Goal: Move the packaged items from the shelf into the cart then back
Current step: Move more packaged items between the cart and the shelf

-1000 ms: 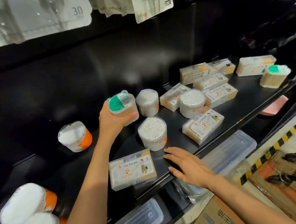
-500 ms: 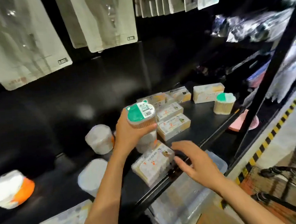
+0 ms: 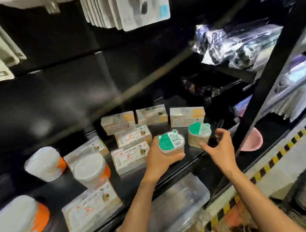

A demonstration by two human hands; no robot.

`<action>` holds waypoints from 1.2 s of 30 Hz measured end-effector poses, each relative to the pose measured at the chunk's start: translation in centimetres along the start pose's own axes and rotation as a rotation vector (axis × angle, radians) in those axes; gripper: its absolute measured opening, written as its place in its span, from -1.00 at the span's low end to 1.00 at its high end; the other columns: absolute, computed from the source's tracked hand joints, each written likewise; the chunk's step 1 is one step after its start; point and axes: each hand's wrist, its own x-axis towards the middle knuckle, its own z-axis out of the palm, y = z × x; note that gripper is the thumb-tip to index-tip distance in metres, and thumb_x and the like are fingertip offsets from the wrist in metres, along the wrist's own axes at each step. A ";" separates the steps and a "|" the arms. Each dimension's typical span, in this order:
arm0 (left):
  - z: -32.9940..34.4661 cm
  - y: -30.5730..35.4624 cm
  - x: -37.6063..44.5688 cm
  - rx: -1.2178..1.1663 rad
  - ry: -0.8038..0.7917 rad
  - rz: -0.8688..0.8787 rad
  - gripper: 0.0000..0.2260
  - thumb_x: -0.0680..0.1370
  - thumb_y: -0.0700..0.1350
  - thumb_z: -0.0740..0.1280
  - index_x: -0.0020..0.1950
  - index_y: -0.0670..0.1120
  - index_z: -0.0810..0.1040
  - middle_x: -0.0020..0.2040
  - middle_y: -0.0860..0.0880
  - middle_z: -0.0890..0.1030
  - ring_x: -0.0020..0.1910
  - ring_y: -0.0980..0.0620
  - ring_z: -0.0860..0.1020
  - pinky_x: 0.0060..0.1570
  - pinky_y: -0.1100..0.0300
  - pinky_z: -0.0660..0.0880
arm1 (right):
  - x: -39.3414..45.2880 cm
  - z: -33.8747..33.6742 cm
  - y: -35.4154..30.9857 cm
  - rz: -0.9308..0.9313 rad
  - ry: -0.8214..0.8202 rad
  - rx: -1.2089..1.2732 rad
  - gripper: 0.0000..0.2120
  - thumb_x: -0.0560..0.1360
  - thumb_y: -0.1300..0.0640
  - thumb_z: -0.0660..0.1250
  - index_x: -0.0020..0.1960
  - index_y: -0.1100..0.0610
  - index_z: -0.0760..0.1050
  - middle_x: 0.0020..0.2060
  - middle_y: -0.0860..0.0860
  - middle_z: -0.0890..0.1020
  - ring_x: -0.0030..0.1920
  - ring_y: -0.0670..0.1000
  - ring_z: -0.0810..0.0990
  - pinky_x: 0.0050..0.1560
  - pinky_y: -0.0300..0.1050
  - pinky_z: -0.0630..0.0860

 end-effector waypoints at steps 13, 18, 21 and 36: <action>2.3 -3.5 3.2 0.074 -0.030 -0.079 -0.35 0.17 -0.11 0.65 0.18 -0.02 0.45 0.07 0.07 0.61 0.06 0.13 0.59 0.09 0.19 0.55 | 3.9 3.9 2.6 0.051 -0.151 0.190 -0.26 0.18 0.25 0.63 0.25 0.15 0.35 0.14 0.05 0.57 0.16 0.02 0.55 0.16 -0.12 0.47; 1.9 -3.3 3.4 0.103 -0.065 -0.048 -0.35 0.19 -0.13 0.64 0.19 0.05 0.42 0.07 0.16 0.58 0.06 0.23 0.56 0.05 0.30 0.54 | 4.3 3.0 2.7 0.035 -0.294 0.177 -0.26 0.17 0.27 0.64 0.23 0.07 0.34 0.07 -0.11 0.54 0.10 -0.09 0.55 0.08 -0.28 0.46; 2.1 -2.9 3.1 0.081 -0.053 -0.053 -0.30 0.20 -0.15 0.64 0.21 0.11 0.37 0.09 0.19 0.53 0.10 0.25 0.52 0.02 0.38 0.51 | 4.4 2.9 2.6 0.030 -0.323 0.184 -0.21 0.17 0.29 0.63 0.27 0.04 0.30 0.11 -0.16 0.52 0.13 -0.18 0.52 0.11 -0.32 0.45; 6.2 1.1 -0.7 -0.165 -0.313 0.081 -0.42 0.27 -0.41 0.54 0.17 -0.08 0.40 0.08 0.08 0.57 0.00 0.33 0.57 -0.05 0.45 0.47 | -5.3 -5.9 2.9 0.144 -0.015 0.244 -0.27 0.21 0.28 0.61 0.27 0.13 0.32 0.14 -0.04 0.55 0.13 -0.18 0.55 0.10 -0.37 0.46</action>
